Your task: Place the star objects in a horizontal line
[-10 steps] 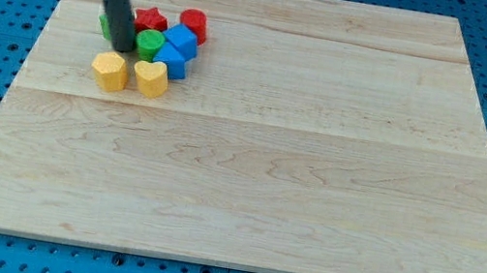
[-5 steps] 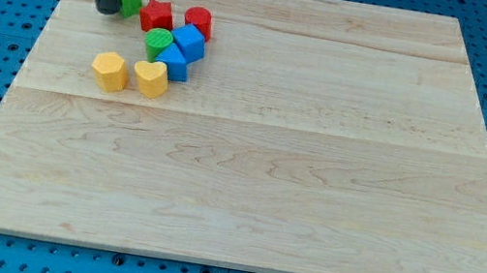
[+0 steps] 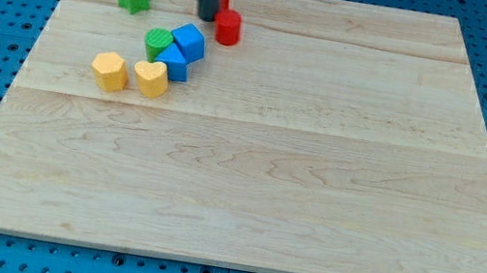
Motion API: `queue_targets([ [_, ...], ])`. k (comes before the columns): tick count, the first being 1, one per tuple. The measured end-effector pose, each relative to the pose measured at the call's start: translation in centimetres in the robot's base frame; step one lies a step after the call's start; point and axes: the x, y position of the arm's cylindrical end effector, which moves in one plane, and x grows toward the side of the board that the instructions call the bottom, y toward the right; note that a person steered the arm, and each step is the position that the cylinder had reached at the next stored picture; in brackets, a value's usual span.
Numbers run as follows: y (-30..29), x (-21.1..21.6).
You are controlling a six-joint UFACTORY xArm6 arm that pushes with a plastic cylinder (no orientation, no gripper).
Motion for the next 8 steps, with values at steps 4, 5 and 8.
queue_targets([
  [4, 5.5, 3.0],
  [5, 0.6, 2.4],
  [8, 0.2, 7.9],
])
